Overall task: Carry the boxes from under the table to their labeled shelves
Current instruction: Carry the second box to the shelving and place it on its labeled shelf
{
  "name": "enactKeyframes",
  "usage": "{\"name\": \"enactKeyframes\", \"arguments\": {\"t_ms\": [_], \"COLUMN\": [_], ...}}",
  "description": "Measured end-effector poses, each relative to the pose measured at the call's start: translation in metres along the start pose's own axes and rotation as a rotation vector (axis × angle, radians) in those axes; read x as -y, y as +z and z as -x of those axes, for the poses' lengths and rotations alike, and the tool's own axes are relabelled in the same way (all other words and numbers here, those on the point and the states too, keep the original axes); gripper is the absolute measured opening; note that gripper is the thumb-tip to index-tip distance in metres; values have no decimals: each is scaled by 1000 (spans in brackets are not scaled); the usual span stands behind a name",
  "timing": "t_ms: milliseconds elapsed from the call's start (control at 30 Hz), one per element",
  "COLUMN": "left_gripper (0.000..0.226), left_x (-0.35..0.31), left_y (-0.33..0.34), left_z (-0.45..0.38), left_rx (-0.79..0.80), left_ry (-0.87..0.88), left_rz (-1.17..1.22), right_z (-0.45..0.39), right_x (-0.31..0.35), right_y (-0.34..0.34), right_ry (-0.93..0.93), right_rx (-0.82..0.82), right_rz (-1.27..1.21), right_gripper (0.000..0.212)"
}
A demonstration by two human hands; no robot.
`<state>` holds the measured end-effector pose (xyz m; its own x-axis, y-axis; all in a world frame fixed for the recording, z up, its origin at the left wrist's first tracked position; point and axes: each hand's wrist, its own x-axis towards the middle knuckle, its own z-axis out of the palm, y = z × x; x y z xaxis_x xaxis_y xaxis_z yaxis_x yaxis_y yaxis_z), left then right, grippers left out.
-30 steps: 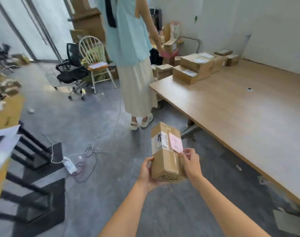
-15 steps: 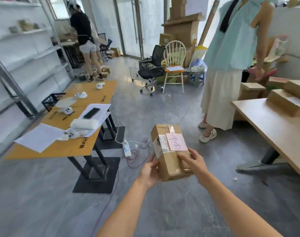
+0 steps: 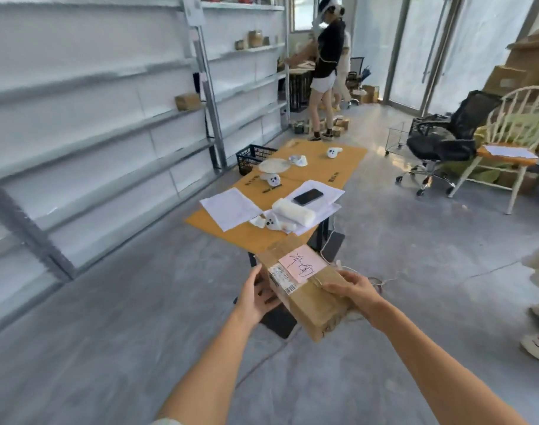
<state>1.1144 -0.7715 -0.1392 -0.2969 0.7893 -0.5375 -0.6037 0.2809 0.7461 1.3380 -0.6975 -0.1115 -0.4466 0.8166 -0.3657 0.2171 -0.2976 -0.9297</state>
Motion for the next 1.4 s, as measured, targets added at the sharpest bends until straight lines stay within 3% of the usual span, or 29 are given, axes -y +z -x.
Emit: {"name": "enactKeyframes", "arguments": {"t_ms": [100,300,400,567,900,1033,1267,1400], "left_gripper": [51,22,29,17,29,37,38,45], "left_x": [-34,-83,-108,-143,-204,-242,-320,-362], "left_y": [-35,-91,-113,-148,-247,-305,-405,-452], "left_z": [-6,-26,-31,-40,-72,-95,-131,-148], "left_rx": [-124,-313,-434,-535,-556,-579,-761,-767], "left_ry": [35,124,166,225,325,414,451,482], "left_rz": [-64,70,126,250,449,535,199,35], "right_z": [-44,-129,-164,-215,-295,-328,-386,-416], "right_x": [26,80,101,124,144,156,189,203], "right_y": [26,92,129,195,347,415,540,594], "right_ry": [15,35,-12,-95,-189,-160,-211,-214], "right_rx": [167,384,385,376,341,420,458,452], "right_rz": [114,292,294,254,239,247,263,280], "right_gripper": [52,51,46,47,51,49,41,41]}}
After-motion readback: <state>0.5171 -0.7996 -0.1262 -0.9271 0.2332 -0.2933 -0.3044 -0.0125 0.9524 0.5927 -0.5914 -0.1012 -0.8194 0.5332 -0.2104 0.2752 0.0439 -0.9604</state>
